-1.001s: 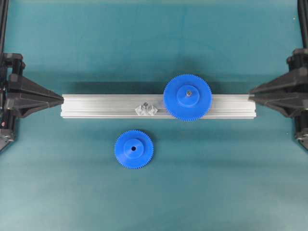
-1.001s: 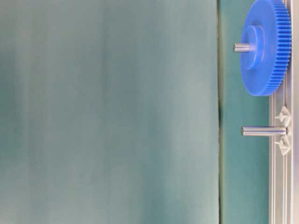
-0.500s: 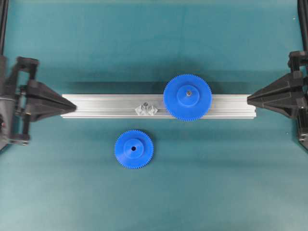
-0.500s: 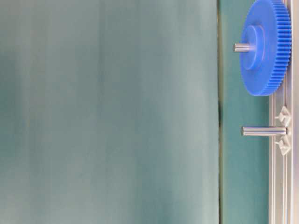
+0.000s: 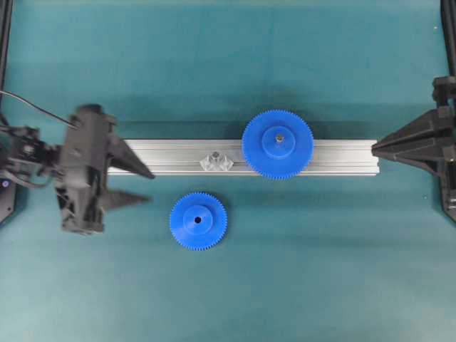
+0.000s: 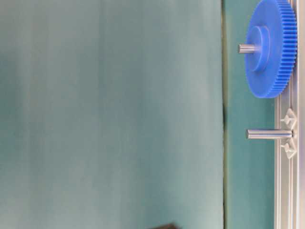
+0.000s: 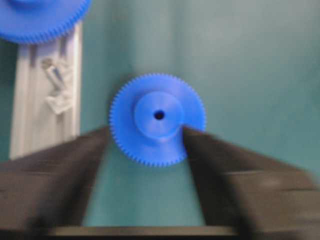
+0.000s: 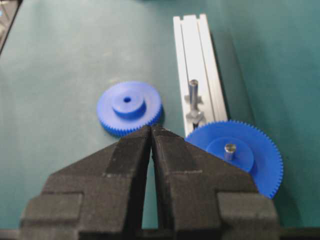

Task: Find the location of the shaft and insert the small gear.
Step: 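Lower the open left gripper over the small blue gear's hub, then close the left gripper on the blue gear hub and lift it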

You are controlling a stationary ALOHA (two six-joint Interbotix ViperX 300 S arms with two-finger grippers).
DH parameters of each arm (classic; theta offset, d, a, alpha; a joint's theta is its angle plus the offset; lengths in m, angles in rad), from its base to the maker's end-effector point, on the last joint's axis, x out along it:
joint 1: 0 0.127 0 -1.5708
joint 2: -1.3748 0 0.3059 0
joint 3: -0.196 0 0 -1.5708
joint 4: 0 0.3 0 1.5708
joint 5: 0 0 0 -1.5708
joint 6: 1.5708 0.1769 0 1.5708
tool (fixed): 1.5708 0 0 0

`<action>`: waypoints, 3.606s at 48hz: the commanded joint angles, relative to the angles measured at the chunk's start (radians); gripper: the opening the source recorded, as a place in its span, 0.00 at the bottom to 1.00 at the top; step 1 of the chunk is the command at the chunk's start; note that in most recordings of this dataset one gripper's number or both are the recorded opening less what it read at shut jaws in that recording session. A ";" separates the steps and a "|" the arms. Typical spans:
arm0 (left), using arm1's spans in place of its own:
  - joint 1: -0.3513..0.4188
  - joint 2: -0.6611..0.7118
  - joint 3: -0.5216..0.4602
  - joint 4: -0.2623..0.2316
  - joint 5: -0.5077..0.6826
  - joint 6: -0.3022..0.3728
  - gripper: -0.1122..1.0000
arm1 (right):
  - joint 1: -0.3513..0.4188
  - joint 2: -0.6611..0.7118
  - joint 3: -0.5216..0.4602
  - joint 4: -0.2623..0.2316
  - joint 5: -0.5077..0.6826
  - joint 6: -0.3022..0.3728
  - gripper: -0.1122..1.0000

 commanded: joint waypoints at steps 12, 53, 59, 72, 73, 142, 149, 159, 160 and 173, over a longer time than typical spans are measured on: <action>-0.012 0.167 -0.132 0.002 0.069 -0.023 0.92 | -0.003 -0.009 0.000 0.000 0.034 0.009 0.22; -0.046 0.537 -0.353 0.003 0.230 -0.037 0.92 | -0.025 -0.029 0.028 0.000 0.110 0.012 0.22; -0.044 0.558 -0.370 0.002 0.256 -0.029 0.92 | -0.029 -0.034 0.032 0.000 0.110 0.012 0.22; -0.043 0.578 -0.379 0.003 0.282 -0.029 0.92 | -0.035 -0.044 0.048 0.000 0.104 0.012 0.22; -0.041 0.578 -0.379 0.003 0.282 -0.029 0.92 | -0.037 -0.046 0.048 0.000 0.106 0.012 0.22; -0.031 0.623 -0.393 0.003 0.278 -0.044 0.92 | -0.043 -0.071 0.057 0.005 0.112 0.014 0.22; -0.031 0.623 -0.400 0.003 0.279 -0.044 0.92 | -0.044 -0.071 0.060 0.005 0.112 0.015 0.22; -0.031 0.630 -0.402 0.003 0.279 -0.044 0.92 | -0.043 -0.071 0.060 0.005 0.115 0.015 0.22; -0.031 0.630 -0.402 0.003 0.279 -0.044 0.92 | -0.043 -0.071 0.060 0.005 0.114 0.015 0.22; -0.037 0.640 -0.379 0.003 0.284 -0.052 0.92 | -0.043 -0.071 0.061 0.006 0.115 0.015 0.22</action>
